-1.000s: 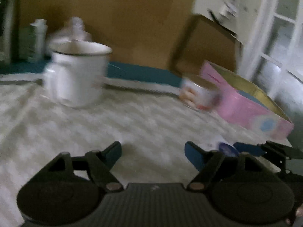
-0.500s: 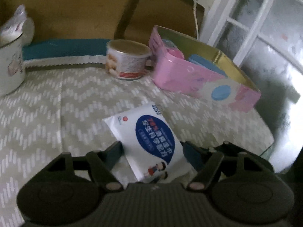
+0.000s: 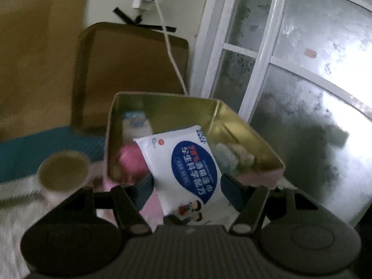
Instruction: Organize soft objects
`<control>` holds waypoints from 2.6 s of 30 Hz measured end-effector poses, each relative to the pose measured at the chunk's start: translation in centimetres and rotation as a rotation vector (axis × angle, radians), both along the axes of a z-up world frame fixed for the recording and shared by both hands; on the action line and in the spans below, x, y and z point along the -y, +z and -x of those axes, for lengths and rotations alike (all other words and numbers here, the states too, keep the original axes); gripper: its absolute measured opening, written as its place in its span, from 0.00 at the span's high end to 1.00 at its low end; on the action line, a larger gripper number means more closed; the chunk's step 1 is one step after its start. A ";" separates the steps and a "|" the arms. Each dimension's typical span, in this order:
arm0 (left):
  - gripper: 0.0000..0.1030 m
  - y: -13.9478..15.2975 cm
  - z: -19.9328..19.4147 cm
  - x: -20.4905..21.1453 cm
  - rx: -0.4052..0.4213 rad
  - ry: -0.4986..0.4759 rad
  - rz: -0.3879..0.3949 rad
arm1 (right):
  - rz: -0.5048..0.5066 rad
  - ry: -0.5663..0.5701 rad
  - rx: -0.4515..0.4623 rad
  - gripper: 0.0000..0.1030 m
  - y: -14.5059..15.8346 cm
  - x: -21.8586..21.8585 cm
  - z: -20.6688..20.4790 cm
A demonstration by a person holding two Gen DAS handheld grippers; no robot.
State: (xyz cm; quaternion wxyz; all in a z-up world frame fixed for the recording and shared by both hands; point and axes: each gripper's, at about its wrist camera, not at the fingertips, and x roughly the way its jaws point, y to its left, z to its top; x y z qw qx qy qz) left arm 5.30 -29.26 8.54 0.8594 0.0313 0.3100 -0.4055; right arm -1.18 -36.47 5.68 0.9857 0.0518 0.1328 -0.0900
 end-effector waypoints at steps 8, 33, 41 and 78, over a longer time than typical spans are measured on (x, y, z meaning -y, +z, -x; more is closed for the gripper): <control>0.37 -1.1 -4.9 5.7 0.015 0.007 -0.025 | 0.010 -0.095 -0.080 0.29 -1.6 4.0 -5.4; 0.05 0.3 3.3 -5.2 0.250 0.318 -0.169 | -0.212 0.001 -0.074 0.26 0.6 -4.2 0.9; 0.00 -0.6 5.4 -11.0 0.244 0.419 -0.188 | -0.244 0.064 -0.127 0.18 1.1 -7.8 1.2; 0.00 -1.3 11.5 -4.8 0.271 0.265 -0.274 | -0.377 -0.336 -0.071 0.00 1.1 0.7 11.8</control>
